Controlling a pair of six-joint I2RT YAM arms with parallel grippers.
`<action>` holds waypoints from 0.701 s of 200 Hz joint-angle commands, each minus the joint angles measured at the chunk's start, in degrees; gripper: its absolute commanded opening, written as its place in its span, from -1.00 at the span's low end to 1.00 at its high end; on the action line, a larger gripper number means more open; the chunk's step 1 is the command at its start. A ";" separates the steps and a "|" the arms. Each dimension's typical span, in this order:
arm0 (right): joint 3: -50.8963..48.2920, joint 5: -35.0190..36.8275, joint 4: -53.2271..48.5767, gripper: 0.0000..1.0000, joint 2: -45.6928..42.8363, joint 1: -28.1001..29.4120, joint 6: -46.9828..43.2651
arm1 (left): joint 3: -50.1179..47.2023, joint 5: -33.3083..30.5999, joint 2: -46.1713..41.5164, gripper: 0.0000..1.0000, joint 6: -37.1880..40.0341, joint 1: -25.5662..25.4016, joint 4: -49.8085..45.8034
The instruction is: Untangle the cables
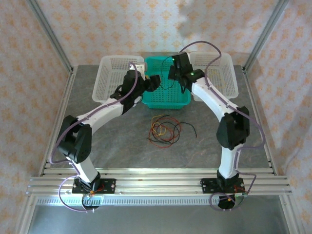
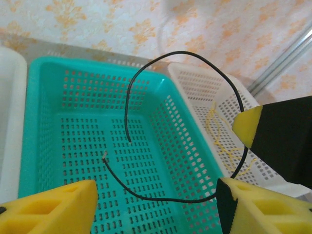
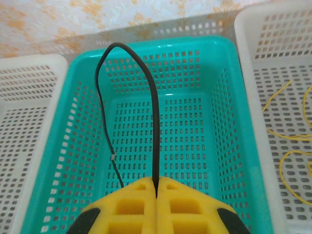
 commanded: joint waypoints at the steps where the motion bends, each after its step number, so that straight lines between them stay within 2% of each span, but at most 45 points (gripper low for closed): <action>1: 4.74 -2.18 -2.93 -1.00 4.17 -1.00 2.89 | 2.07 1.64 1.94 0.32 -3.01 1.16 2.55; 61: 16.56 -5.24 -7.61 -1.00 17.33 -3.09 5.16 | 7.60 1.25 8.25 0.33 -3.51 2.10 -1.23; 109: 19.54 -7.36 -9.04 -0.60 20.83 -3.45 5.77 | 6.66 1.16 8.58 0.33 -4.04 2.10 -0.31; 140: 19.51 -7.12 -9.30 -0.46 19.88 -3.43 5.24 | 6.16 1.54 8.10 0.33 -3.87 2.10 -0.34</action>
